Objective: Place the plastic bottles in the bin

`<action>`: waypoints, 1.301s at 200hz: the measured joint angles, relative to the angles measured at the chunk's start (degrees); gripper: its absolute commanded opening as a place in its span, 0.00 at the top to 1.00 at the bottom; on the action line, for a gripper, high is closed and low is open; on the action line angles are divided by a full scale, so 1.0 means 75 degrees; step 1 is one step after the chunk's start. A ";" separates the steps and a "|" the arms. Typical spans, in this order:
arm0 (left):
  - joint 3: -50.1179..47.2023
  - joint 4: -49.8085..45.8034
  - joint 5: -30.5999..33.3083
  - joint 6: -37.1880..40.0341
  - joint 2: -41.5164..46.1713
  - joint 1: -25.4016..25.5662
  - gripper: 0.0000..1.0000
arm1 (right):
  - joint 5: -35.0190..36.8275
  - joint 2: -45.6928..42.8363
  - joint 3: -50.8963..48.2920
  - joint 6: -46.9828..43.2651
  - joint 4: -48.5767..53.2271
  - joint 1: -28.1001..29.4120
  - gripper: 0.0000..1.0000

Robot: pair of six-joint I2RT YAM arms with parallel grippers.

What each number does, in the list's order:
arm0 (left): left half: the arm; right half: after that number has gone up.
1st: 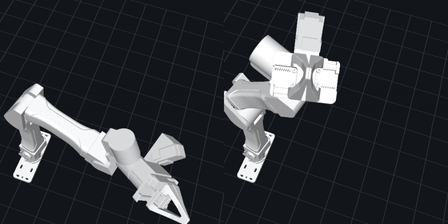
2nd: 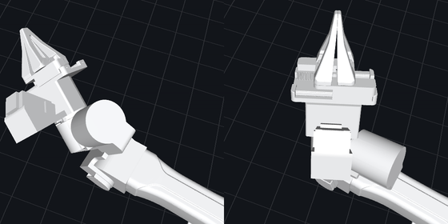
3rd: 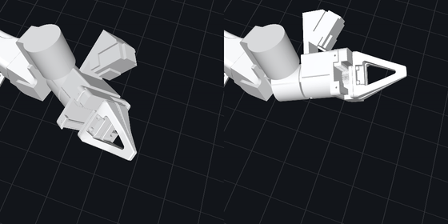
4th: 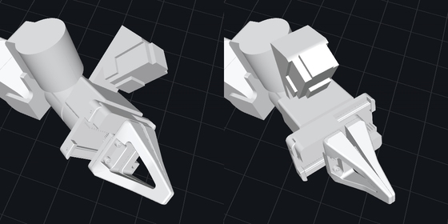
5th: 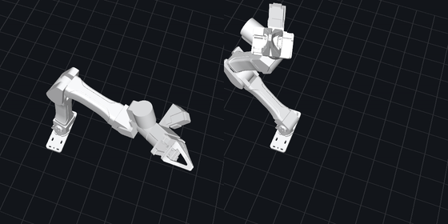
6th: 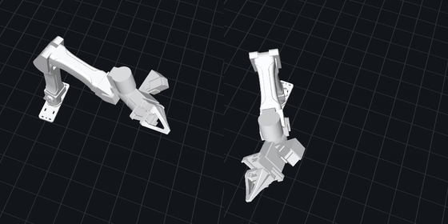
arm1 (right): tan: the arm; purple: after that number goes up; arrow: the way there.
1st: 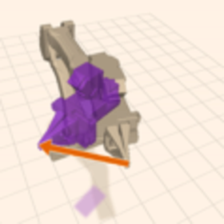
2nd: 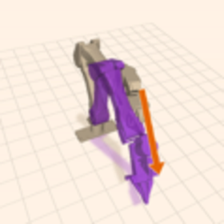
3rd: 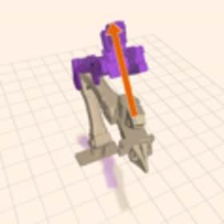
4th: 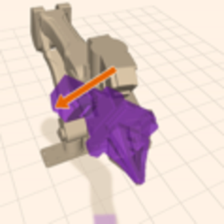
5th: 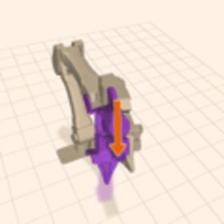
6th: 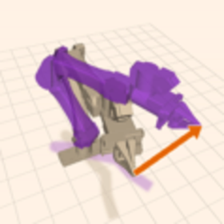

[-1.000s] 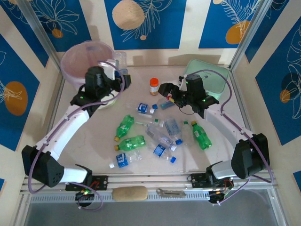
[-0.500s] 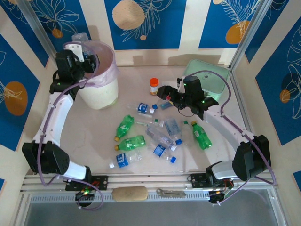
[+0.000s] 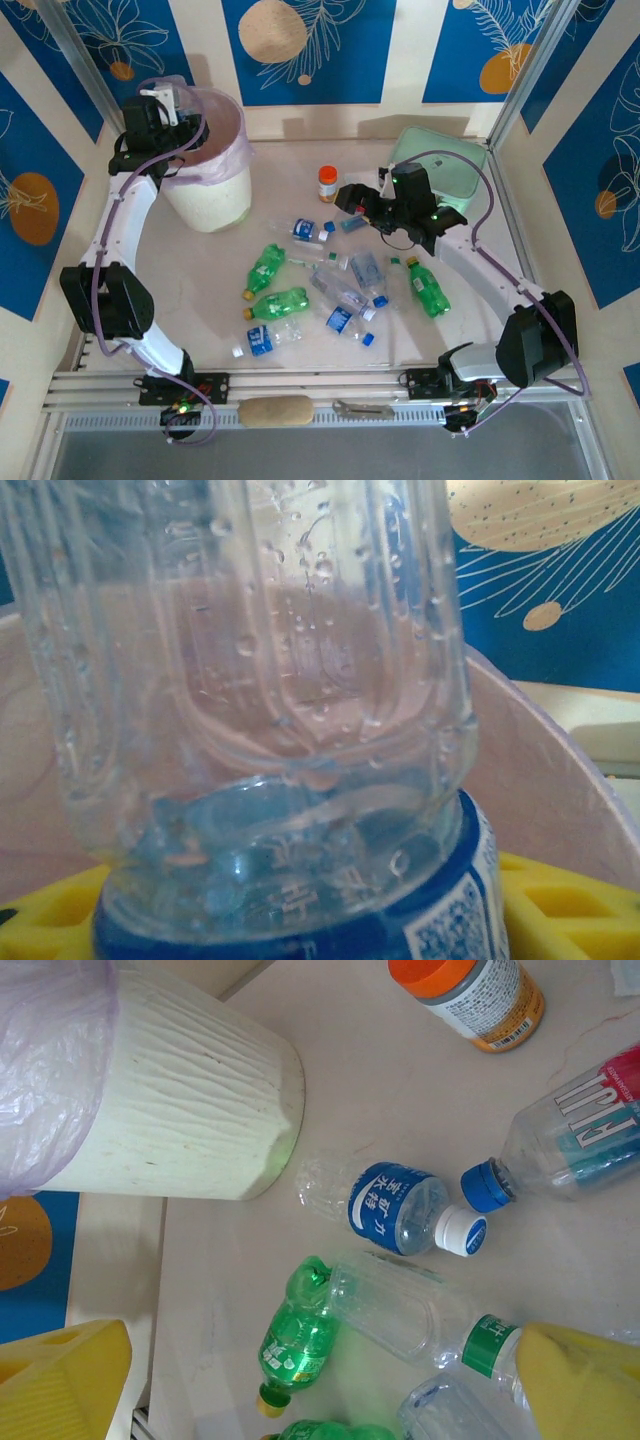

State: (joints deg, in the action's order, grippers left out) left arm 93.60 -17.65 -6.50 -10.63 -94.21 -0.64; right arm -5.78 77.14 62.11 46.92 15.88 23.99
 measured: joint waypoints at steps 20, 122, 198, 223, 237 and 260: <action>0.0000 -0.0041 -0.0015 -0.0032 0.0000 0.0000 0.21 | 0.0003 -0.0017 0.0000 0.0000 0.0003 0.0000 0.01; -0.0341 -0.0067 -0.0201 -0.0303 0.0621 0.0000 0.00 | 0.0003 -0.0017 -0.0102 0.0003 0.0000 0.0000 0.01; -0.2553 0.0979 -0.1443 -0.1221 0.2760 0.0181 0.00 | -0.0035 0.0140 -0.0102 0.0009 -0.0230 0.0032 0.01; -0.3608 0.1332 -0.1883 -0.1612 0.3398 0.0323 0.00 | -0.0067 0.0329 -0.0102 0.0032 -0.0286 0.0058 0.01; -0.4013 0.1492 -0.2110 -0.1818 0.3672 0.0428 0.00 | -0.0102 0.0458 -0.0102 0.0038 -0.0321 0.0061 0.01; -0.4619 0.1291 -0.2398 -0.1920 0.3987 0.0775 0.00 | -0.0172 0.0688 -0.0087 0.0067 -0.0353 0.0087 0.01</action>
State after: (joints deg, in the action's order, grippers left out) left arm 58.96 -7.97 -24.49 -25.04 -64.31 5.17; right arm -7.07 82.30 61.45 47.42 13.23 24.64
